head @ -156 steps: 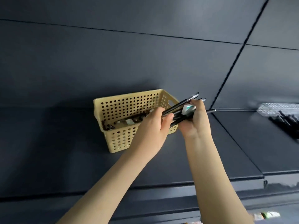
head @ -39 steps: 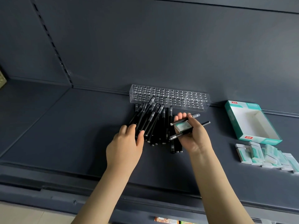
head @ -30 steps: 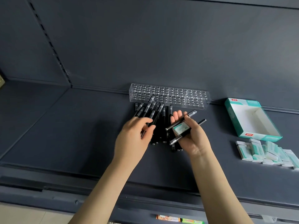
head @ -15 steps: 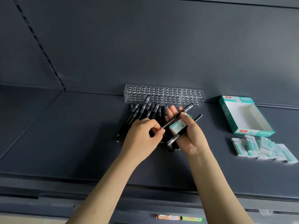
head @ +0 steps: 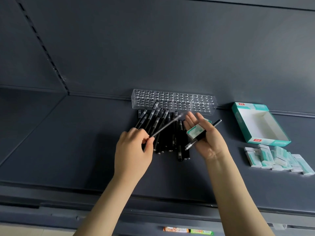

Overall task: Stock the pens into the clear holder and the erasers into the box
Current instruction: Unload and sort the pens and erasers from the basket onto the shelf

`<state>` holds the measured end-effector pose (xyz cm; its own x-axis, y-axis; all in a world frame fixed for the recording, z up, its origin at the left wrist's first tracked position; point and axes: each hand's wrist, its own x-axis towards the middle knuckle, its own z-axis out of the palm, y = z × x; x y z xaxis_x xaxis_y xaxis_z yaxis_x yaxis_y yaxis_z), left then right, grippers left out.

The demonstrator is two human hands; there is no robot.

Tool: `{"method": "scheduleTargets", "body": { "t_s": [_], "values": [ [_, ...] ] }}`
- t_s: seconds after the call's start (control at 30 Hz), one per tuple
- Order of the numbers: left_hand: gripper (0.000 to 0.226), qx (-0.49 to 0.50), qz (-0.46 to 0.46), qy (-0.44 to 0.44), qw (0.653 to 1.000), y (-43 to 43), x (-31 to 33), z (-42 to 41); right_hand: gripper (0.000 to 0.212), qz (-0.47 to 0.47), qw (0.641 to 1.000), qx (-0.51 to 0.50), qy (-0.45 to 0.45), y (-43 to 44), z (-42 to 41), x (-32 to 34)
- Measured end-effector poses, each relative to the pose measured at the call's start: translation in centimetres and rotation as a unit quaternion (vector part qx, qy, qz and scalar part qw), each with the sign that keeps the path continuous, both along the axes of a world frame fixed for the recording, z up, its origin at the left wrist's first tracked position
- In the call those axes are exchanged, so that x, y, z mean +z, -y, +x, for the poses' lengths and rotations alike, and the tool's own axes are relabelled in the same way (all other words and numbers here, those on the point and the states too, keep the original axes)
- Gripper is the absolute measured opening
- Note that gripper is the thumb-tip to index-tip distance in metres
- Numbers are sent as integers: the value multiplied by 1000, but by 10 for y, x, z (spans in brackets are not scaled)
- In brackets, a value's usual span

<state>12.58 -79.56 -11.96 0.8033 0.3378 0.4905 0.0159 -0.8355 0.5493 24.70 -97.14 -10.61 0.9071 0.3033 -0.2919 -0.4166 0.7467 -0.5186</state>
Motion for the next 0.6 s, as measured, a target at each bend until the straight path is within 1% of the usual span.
{"method": "scheduleTargets", "body": {
  "t_s": [0.07,0.17,0.23,0.3,0.33,0.43,0.5,0.53,0.6],
  "values": [
    [25,12,46,6,999,1,-5,-1,21,-8,1000,-15,0,3,0,1],
    [23,21,109,1,994,7,-10,-1,15,0,1000,-17,-5,1,-3,1],
    [23,24,140,-11,990,10,-11,-2,12,21,1000,-14,-10,0,-5,1],
    [26,25,153,-22,988,13,-11,-2,7,48,999,-13,-22,-1,-8,1],
    [28,26,153,-25,988,13,-11,-3,7,53,998,-15,-30,-1,-9,2],
    [31,27,150,-29,988,15,-10,-5,19,46,997,-30,-51,-2,-13,5],
    [28,8,133,-18,991,17,-8,-5,20,48,996,-36,-65,-2,-16,6],
    [27,-14,111,-10,994,20,-6,-5,19,53,996,-34,-67,-3,-17,7],
    [36,-76,34,-12,996,28,-1,-2,19,63,995,-34,-67,-5,-19,8]
  ]
}}
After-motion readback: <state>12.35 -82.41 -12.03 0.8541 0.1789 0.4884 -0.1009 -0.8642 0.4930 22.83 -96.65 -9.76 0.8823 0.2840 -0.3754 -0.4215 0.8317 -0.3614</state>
